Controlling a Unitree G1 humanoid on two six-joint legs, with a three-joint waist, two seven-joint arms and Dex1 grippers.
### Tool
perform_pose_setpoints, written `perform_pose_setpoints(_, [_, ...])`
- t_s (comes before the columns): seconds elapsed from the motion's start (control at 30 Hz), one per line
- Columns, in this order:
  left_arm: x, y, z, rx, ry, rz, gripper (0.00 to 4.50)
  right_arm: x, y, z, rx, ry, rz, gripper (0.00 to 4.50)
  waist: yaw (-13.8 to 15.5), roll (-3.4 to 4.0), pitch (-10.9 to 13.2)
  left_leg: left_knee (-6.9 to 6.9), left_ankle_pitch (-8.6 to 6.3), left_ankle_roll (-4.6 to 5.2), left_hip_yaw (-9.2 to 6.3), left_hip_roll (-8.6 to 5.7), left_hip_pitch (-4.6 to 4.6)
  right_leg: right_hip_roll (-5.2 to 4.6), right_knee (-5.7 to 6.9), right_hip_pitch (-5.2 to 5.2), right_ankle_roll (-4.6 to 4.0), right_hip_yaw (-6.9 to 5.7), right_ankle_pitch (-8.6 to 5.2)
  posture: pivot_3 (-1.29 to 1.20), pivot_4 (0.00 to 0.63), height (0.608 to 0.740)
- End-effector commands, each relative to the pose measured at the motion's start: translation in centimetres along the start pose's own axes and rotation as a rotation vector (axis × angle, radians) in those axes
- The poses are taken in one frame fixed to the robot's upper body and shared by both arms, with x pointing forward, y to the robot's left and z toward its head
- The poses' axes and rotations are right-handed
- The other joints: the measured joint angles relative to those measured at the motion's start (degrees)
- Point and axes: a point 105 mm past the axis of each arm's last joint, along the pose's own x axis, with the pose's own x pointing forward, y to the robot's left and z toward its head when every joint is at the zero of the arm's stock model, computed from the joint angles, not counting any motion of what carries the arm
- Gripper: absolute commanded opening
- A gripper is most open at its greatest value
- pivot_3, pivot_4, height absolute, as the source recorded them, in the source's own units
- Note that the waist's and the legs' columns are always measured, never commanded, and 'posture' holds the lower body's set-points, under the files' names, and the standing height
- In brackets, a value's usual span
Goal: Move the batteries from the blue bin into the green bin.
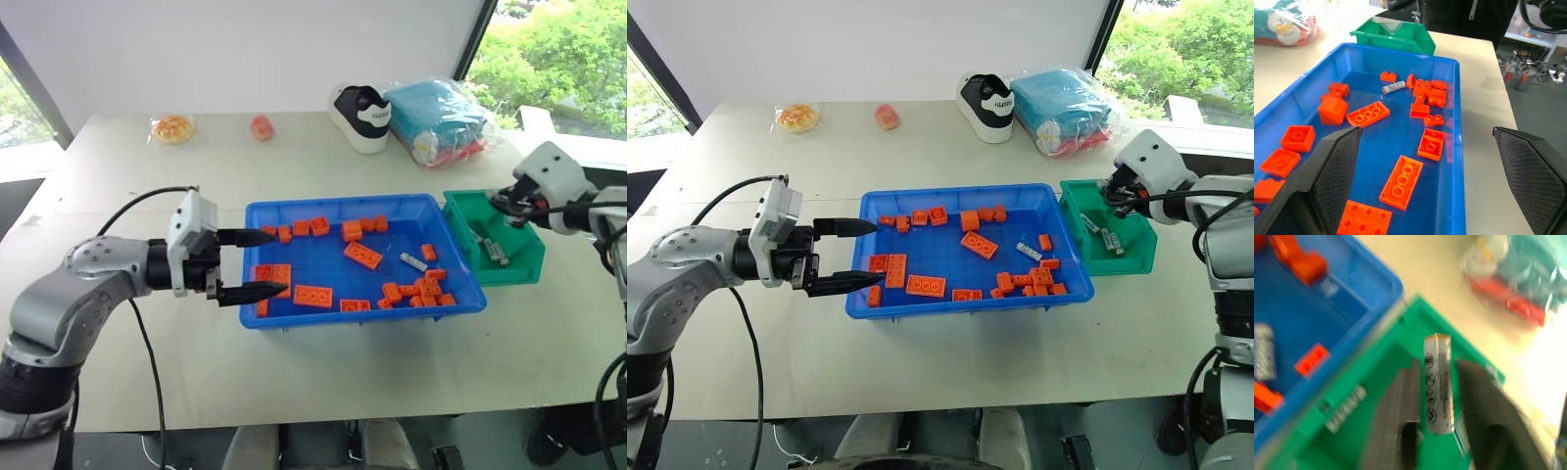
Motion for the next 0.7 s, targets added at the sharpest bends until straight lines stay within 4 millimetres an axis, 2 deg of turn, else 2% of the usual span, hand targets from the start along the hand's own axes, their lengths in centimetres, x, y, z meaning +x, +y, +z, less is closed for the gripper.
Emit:
perform_pose_setpoints(0.03, [0.1,0.1,0.8,0.046,-0.014,-0.013,4.5,-0.4,-0.3,1.4,-0.073,-0.026,-0.016,3.02,-0.1,0.02,0.0,-0.01,0.0,0.0,-0.01,0.0,0.0,0.0,0.0,-0.01,0.0,0.01,0.0,0.0,0.15,0.725])
perform_pose_setpoints(0.1, [0.2,0.1,0.8,0.048,-0.013,-0.015,4.5,-0.5,-0.3,2.0,-0.085,-0.039,-0.009,3.02,-0.1,0.02,0.0,-0.02,0.0,0.01,-0.02,0.01,0.0,0.0,0.02,-0.04,0.02,0.03,0.01,0.0,0.15,0.725])
perform_pose_setpoints(0.17, [0.1,0.0,0.8,0.049,-0.012,-0.017,4.5,-0.6,-0.1,3.6,-0.064,-0.084,0.009,3.02,0.0,0.07,0.0,-0.01,0.0,0.01,-0.03,0.01,0.0,0.0,0.03,-0.04,0.08,0.03,0.04,0.0,0.15,0.725])
perform_pose_setpoints(0.27, [0.0,0.0,0.8,0.05,-0.01,-0.016,4.5,-0.6,0.9,5.0,-0.02,-0.128,0.065,3.02,0.0,0.07,0.0,0.0,0.0,0.01,-0.06,0.02,-0.01,0.0,0.02,-0.06,0.14,0.05,0.08,0.0,0.15,0.725])
perform_pose_setpoints(0.33, [-0.1,-0.2,0.7,0.051,-0.008,-0.015,4.5,-0.3,3.8,5.8,0.032,-0.146,0.182,3.02,0.0,0.0,0.0,-0.02,0.0,0.01,-0.11,0.02,-0.01,0.01,0.02,-0.05,0.14,0.04,0.08,0.0,0.15,0.725])
perform_pose_setpoints(0.4, [-0.1,-0.3,0.7,0.051,-0.007,-0.014,4.5,0.4,6.0,5.5,0.063,-0.127,0.256,3.02,0.0,-0.08,0.0,-0.02,-0.01,0.01,-0.15,0.03,-0.01,0.01,0.01,-0.03,0.13,0.04,0.07,0.0,0.15,0.725])
perform_pose_setpoints(0.5, [-0.1,-0.4,0.7,0.052,-0.008,-0.01,4.5,1.5,8.1,4.5,0.088,-0.079,0.306,3.02,0.3,-0.11,-0.1,0.04,-0.01,0.02,-0.18,0.01,-0.05,-0.01,0.0,-0.02,0.07,0.04,0.04,0.0,0.15,0.725])
perform_pose_setpoints(0.6, [-0.2,-0.5,0.8,0.052,-0.008,-0.007,4.5,2.6,9.4,3.8,0.103,-0.044,0.341,3.02,0.2,-0.09,0.0,0.07,-0.01,0.02,-0.17,-0.02,-0.09,-0.03,0.0,-0.05,-0.01,0.04,0.0,0.0,0.15,0.725])
perform_pose_setpoints(0.7, [-0.2,-0.6,0.8,0.053,-0.007,-0.004,4.5,4.2,9.6,2.9,0.105,0.002,0.315,3.02,0.0,-0.11,-0.1,0.04,-0.01,0.02,-0.17,-0.01,-0.08,-0.01,0.03,-0.07,0.0,0.04,0.01,0.0,0.15,0.725])
